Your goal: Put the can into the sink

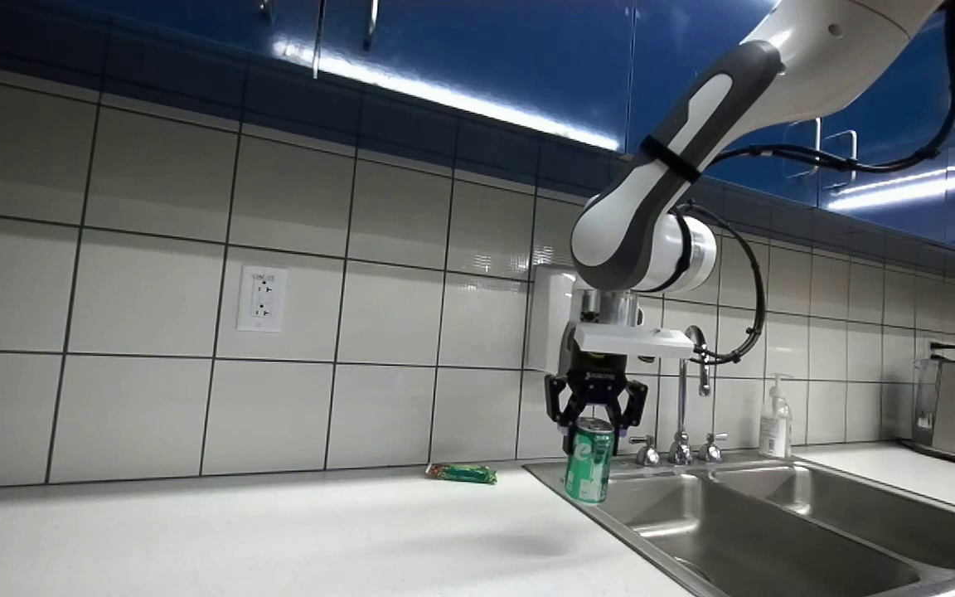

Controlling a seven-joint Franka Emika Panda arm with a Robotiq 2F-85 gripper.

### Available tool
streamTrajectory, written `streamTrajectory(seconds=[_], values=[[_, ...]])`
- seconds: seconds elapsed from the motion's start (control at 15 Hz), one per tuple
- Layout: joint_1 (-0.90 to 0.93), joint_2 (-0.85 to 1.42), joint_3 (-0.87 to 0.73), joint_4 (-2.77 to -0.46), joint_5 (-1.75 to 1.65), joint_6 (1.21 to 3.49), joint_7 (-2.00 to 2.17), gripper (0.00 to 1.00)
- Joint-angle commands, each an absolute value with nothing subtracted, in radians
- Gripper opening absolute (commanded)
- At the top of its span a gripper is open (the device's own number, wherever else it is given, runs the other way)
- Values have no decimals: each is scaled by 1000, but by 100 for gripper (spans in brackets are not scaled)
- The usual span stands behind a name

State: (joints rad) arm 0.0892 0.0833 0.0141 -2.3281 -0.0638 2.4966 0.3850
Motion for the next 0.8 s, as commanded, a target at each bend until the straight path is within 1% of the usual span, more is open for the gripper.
streamTrajectory(seconds=[0.0, 0.73], values=[[39, 54, -12, -2313, -31, 2473, 305, 38], [-76, 88, -105, -2256, 33, 2463, 154, 38]])
